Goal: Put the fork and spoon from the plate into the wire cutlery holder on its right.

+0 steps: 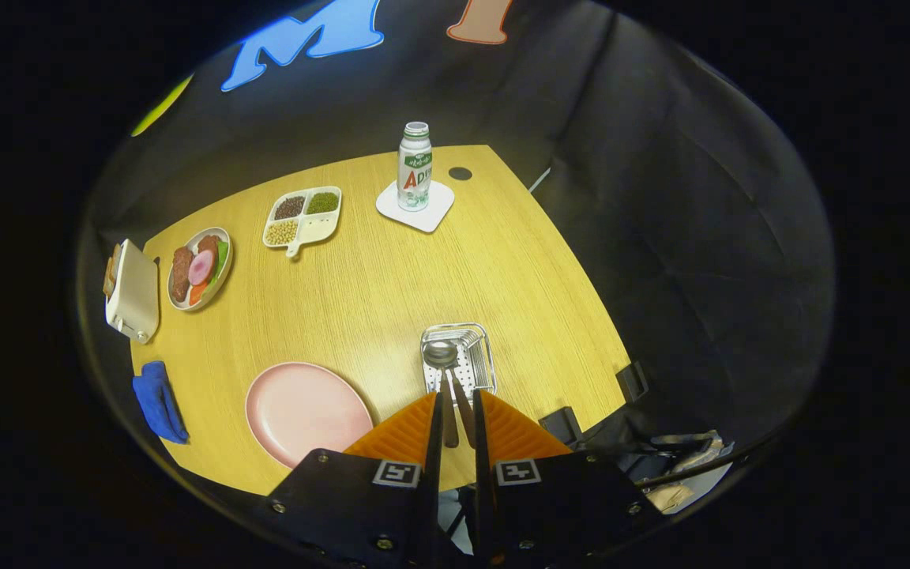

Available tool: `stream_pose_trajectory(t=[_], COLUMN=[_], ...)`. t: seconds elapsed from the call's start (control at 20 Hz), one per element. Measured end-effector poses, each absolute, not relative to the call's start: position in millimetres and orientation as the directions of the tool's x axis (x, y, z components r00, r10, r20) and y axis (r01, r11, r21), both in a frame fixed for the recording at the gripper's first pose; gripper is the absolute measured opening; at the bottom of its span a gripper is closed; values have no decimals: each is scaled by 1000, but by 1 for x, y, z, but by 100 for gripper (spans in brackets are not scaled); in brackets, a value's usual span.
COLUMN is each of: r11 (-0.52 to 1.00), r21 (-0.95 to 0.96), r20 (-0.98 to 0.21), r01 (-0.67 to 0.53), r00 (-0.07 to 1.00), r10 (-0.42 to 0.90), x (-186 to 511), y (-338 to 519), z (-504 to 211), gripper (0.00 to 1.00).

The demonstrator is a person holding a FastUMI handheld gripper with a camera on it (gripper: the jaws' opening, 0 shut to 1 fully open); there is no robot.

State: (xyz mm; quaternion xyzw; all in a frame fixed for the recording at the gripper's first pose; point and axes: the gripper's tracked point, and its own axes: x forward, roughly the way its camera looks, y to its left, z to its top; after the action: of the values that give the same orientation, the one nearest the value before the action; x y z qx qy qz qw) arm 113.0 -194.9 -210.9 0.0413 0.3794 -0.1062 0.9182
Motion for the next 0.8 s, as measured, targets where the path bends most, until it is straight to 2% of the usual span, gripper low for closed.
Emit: stream_pose_trajectory(t=[0.15,0.2,0.4,0.6,0.8], r11=[978,981,990,998,1000], r21=[10,35,50,31,23], r20=[-589,-524,-259,-17,149], r01=[209,193,133,54,-15], r00=[791,839,959,998,989], r10=[-163,-146,-116,-53,12], x=[123,127,126,111,95], y=[-188,-181,-163,-133,-100], z=[-183,-166,-98,-29,9], gripper=[20,25,26,26,26])
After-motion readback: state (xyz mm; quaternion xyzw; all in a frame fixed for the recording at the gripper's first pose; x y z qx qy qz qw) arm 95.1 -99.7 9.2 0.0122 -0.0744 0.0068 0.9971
